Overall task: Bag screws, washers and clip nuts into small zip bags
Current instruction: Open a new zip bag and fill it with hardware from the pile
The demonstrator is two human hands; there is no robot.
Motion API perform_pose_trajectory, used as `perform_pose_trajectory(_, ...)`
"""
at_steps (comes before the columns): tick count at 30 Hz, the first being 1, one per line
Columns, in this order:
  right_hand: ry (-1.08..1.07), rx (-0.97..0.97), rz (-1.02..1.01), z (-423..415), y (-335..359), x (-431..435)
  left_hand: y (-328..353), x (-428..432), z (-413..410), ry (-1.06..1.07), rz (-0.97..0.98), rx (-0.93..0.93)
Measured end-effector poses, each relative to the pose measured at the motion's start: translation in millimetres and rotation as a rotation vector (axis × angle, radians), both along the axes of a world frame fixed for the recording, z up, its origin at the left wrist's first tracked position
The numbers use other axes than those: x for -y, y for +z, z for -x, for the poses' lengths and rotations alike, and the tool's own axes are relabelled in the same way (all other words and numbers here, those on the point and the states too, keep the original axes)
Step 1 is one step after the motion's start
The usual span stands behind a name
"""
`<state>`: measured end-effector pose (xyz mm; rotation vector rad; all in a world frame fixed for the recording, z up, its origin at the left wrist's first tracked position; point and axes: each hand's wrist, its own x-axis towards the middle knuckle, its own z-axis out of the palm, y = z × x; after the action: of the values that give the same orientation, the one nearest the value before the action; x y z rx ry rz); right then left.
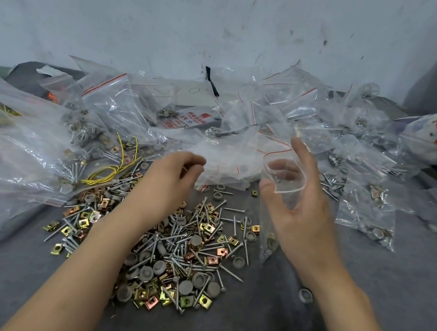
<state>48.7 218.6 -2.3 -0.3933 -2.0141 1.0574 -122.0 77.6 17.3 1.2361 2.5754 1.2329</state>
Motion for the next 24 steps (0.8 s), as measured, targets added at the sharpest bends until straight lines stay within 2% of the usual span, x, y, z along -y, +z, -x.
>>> perform_pose_trajectory(4,0.017,-0.007,-0.029,2,-1,3,29,-4,-21,-0.11,-0.267,0.194)
perform_pose_trajectory(7,0.036,0.008,-0.037,3,-2,7,51,-5,-37,-0.194,-0.368,0.201)
perform_pose_trajectory(10,0.061,0.016,-0.042,4,-2,9,64,-3,-48,-0.259,-0.37,0.141)
perform_pose_trajectory(17,0.054,0.055,-0.087,2,-1,13,66,-4,-59,-0.358,-0.199,-0.042)
perform_pose_trajectory(21,0.056,0.063,-0.083,2,0,13,64,-4,-59,-0.372,-0.213,-0.048)
perform_pose_trajectory(24,0.063,0.062,-0.073,2,0,13,62,0,-49,-0.307,-0.24,-0.071)
